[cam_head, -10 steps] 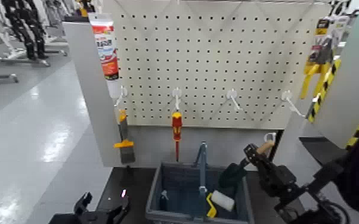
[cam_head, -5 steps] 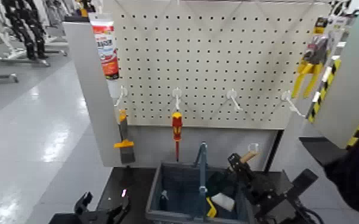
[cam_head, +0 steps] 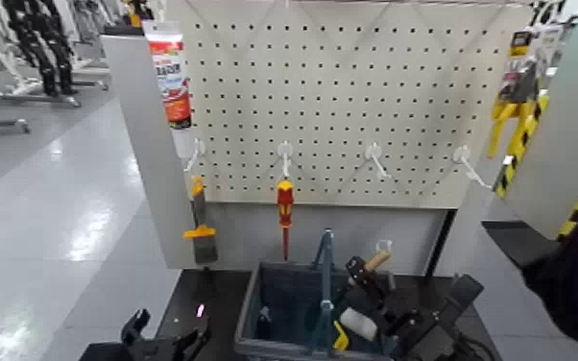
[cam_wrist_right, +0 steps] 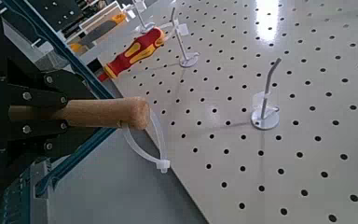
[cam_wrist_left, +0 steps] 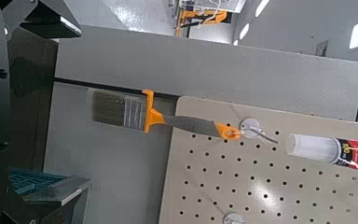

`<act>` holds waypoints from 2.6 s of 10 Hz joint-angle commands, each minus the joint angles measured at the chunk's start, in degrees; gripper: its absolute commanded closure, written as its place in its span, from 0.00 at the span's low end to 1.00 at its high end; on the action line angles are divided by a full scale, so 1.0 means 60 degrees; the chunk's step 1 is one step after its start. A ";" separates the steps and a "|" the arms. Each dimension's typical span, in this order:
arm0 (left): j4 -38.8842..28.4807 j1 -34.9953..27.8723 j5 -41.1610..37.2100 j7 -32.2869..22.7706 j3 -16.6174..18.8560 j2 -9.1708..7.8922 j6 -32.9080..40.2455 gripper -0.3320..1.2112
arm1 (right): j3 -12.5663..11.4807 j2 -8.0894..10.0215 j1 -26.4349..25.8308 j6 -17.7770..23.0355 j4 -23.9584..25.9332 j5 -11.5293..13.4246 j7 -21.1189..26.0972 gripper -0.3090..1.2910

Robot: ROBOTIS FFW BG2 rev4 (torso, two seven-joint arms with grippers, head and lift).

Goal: Put the tool with the wooden handle into the crate.

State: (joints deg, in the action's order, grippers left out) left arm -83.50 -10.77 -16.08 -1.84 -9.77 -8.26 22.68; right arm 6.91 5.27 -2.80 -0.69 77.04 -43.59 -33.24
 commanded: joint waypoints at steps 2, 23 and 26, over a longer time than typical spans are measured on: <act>0.0015 0.0023 0.0000 0.0000 -0.0012 0.0000 0.0000 0.29 | 0.0093 0.0030 0.0012 -0.0252 -0.0023 -0.0176 0.0134 0.89; 0.0059 -0.0080 -0.0044 0.0029 0.0076 0.0029 0.0117 0.29 | -0.1328 -0.0571 0.3337 0.1198 0.3493 0.5479 0.4368 0.29; 0.0059 -0.0109 -0.0044 0.0029 0.0105 0.0029 0.0146 0.29 | -0.1445 -0.0747 0.3791 0.1271 0.3683 0.5991 0.4382 0.29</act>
State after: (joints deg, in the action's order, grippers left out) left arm -83.14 -11.36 -16.35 -1.67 -9.18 -8.08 23.50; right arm -1.62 1.03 19.41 7.12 98.70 -8.49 -6.90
